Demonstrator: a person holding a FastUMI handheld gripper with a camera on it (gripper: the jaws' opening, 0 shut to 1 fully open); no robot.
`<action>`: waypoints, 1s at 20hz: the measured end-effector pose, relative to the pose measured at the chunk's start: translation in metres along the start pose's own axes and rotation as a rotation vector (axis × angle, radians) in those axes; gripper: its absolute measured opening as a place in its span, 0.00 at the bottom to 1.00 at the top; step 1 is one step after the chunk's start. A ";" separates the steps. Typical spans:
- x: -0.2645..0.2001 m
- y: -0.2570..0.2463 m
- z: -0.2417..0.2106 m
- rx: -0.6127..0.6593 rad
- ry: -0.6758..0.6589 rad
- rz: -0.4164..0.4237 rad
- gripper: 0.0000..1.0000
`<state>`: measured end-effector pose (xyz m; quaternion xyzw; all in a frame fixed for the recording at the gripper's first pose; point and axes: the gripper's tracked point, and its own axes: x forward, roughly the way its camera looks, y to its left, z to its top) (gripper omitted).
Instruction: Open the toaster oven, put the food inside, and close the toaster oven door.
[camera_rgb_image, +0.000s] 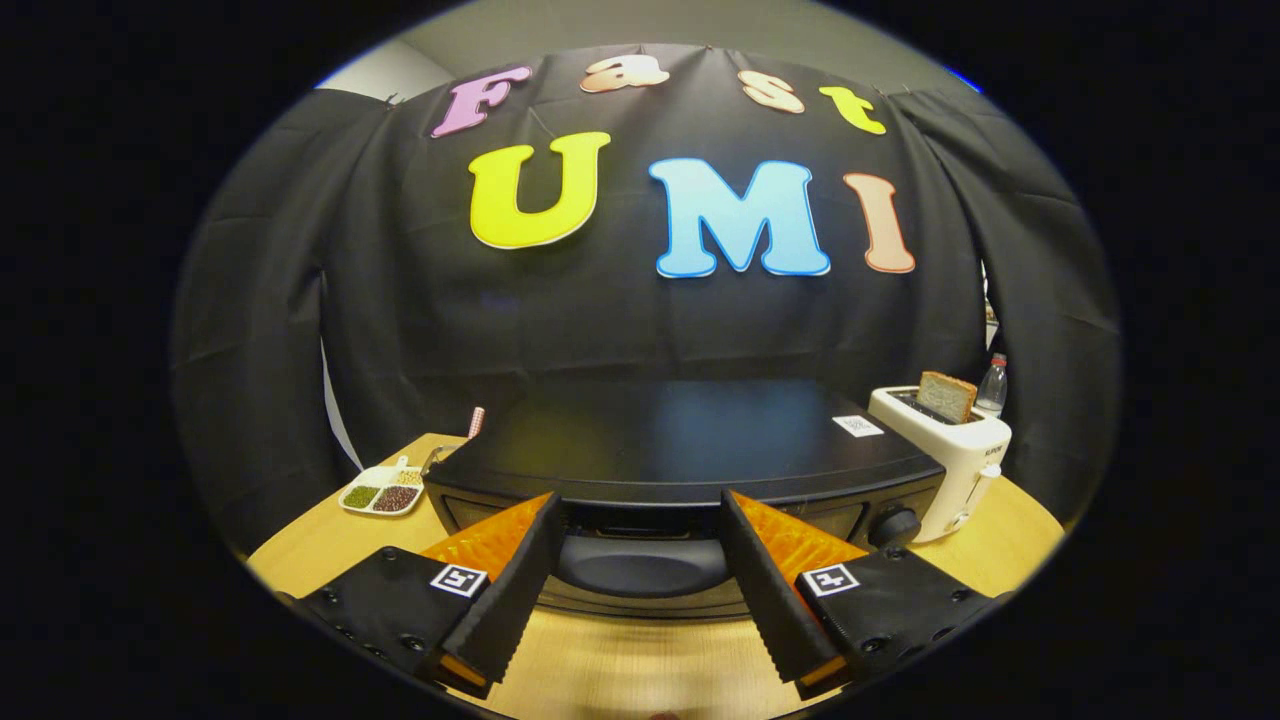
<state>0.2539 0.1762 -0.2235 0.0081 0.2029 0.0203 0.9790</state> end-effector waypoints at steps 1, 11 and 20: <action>0.001 0.000 -0.004 -0.001 0.010 -0.002 0.98; -0.019 0.002 -0.014 -0.037 -0.037 0.000 0.98; -0.058 0.007 -0.050 -0.042 -0.021 0.000 0.98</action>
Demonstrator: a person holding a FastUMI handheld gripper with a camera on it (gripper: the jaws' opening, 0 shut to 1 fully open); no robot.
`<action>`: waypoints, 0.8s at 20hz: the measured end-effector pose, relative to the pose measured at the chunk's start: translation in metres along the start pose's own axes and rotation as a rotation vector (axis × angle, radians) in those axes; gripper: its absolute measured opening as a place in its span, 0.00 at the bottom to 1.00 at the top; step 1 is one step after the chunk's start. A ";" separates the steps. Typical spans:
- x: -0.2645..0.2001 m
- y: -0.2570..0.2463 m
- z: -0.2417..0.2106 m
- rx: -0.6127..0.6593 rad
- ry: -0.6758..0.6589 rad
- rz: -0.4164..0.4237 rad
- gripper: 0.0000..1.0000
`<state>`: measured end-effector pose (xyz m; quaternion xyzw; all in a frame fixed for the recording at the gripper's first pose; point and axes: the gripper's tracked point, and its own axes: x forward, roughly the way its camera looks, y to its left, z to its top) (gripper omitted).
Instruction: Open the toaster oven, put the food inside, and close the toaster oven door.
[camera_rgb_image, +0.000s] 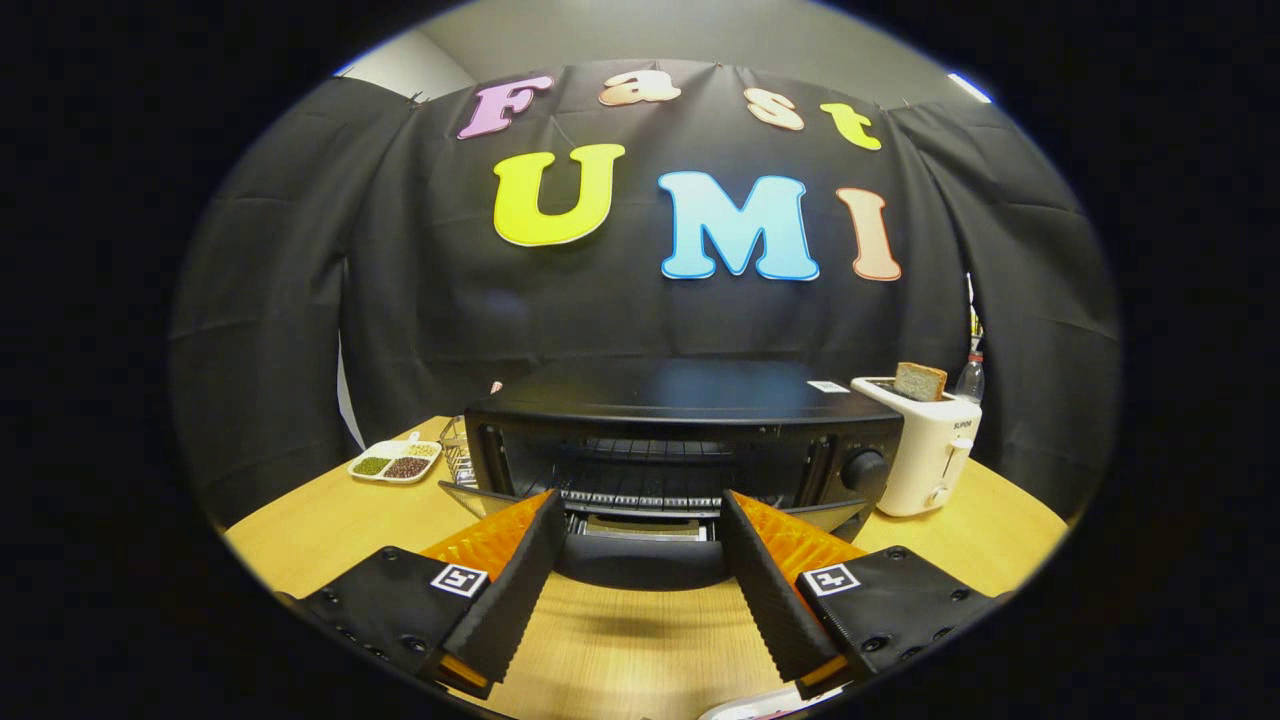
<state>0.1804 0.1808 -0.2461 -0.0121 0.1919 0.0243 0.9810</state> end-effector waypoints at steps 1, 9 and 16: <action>-0.004 0.000 -0.005 -0.005 0.007 -0.003 0.98; -0.028 0.002 -0.044 -0.026 0.089 -0.034 0.98; -0.042 0.007 -0.102 -0.014 0.280 -0.011 0.99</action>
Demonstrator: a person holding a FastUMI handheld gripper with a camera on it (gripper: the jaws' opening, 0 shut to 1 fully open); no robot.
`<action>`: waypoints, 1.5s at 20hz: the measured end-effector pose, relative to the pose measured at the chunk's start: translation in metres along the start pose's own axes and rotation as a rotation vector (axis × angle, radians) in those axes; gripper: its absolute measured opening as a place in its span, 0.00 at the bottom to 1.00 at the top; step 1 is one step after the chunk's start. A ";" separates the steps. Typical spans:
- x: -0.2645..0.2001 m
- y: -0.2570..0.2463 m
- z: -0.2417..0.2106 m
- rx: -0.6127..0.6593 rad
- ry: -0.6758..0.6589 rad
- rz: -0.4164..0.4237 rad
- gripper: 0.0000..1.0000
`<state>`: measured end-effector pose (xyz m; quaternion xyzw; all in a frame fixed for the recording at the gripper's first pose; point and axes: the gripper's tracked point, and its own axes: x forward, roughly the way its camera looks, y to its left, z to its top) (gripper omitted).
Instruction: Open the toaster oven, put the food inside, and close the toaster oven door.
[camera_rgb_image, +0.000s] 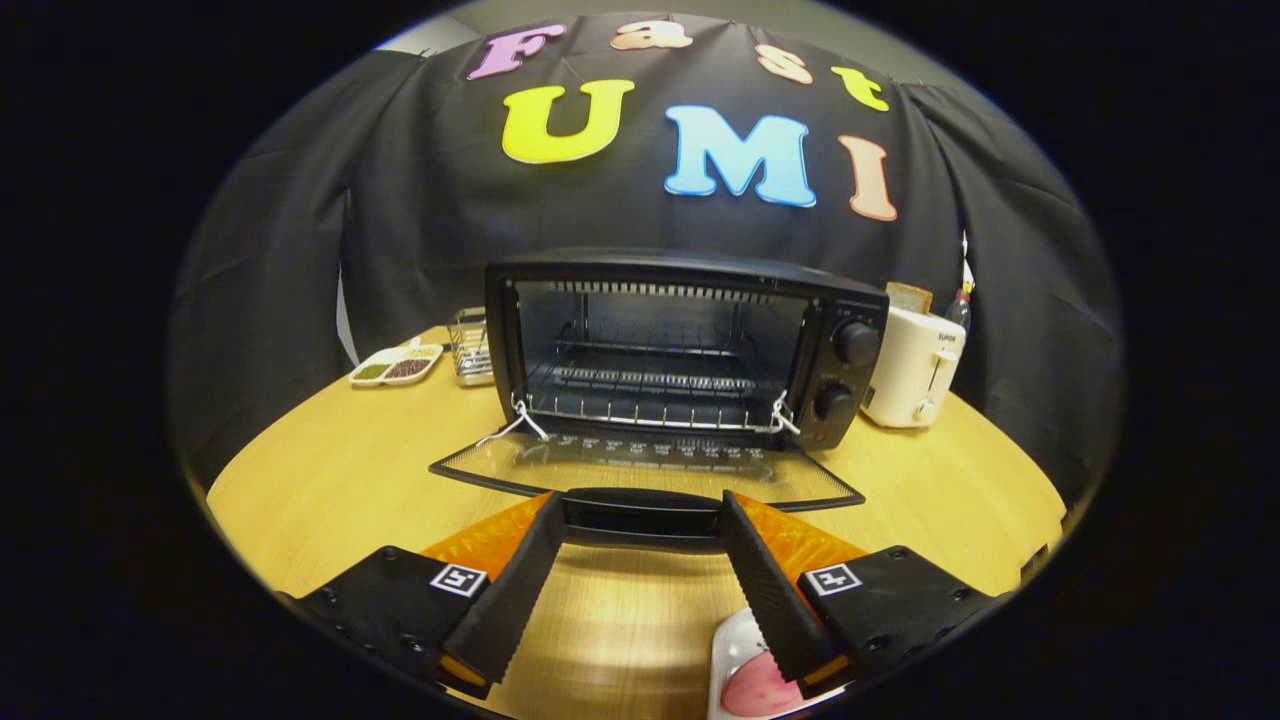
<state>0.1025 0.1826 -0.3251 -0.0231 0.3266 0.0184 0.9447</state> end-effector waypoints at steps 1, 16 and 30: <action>0.000 -0.001 -0.006 0.019 0.030 0.011 0.99; -0.110 -0.037 0.004 0.199 0.124 0.205 0.99; -0.125 -0.117 -0.027 0.231 0.450 0.362 0.99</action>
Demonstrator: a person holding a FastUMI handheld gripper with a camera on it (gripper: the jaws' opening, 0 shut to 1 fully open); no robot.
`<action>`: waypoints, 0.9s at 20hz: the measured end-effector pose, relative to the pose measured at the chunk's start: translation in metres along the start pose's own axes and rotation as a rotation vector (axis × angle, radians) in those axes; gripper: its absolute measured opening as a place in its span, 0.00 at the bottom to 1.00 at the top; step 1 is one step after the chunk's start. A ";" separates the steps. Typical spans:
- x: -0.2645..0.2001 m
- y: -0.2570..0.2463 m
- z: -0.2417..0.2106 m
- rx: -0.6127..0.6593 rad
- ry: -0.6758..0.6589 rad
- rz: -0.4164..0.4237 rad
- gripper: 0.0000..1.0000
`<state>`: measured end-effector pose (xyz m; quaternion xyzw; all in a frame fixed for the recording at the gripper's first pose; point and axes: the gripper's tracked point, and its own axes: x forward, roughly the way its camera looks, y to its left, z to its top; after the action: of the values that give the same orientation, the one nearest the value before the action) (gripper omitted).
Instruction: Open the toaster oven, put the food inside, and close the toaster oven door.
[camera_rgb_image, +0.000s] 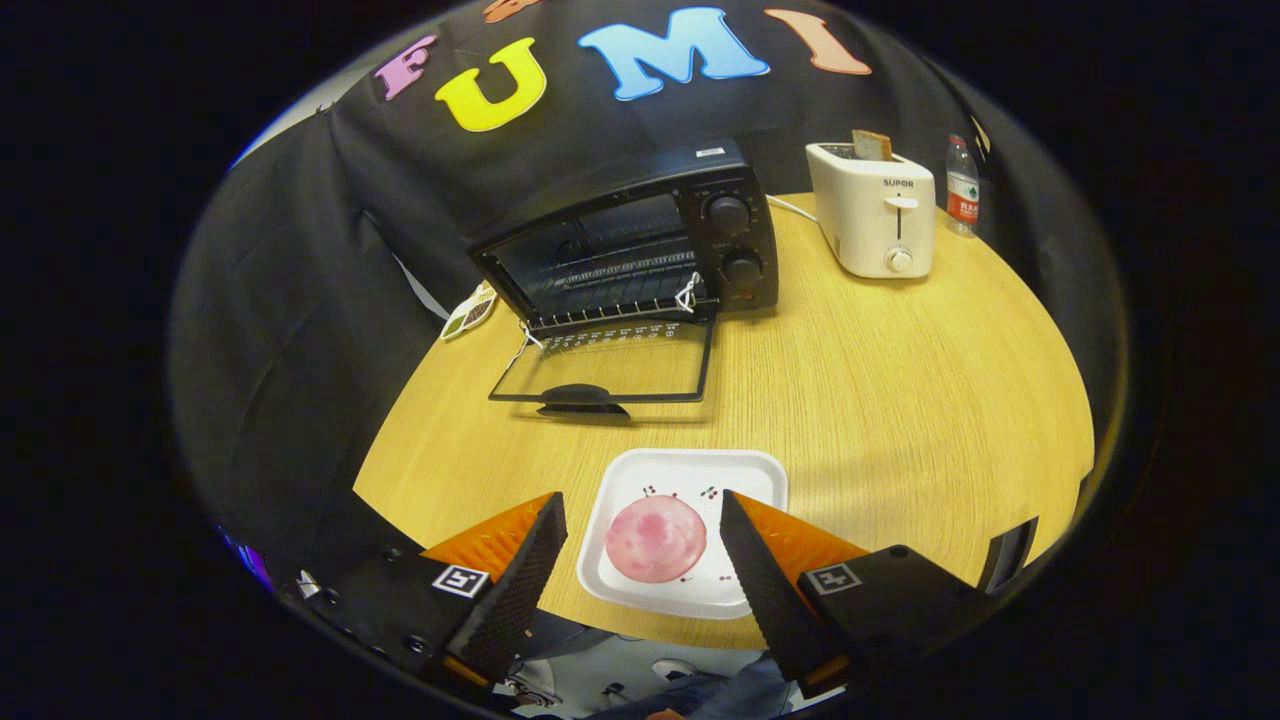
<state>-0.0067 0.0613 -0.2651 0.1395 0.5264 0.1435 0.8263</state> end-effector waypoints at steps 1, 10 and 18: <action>0.000 -0.006 -0.002 0.008 0.033 0.002 0.99; 0.015 -0.043 -0.023 0.013 0.254 0.007 0.99; 0.028 -0.061 -0.036 0.045 0.379 0.016 0.97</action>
<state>-0.0229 0.0184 -0.3261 0.1325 0.6746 0.1618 0.7080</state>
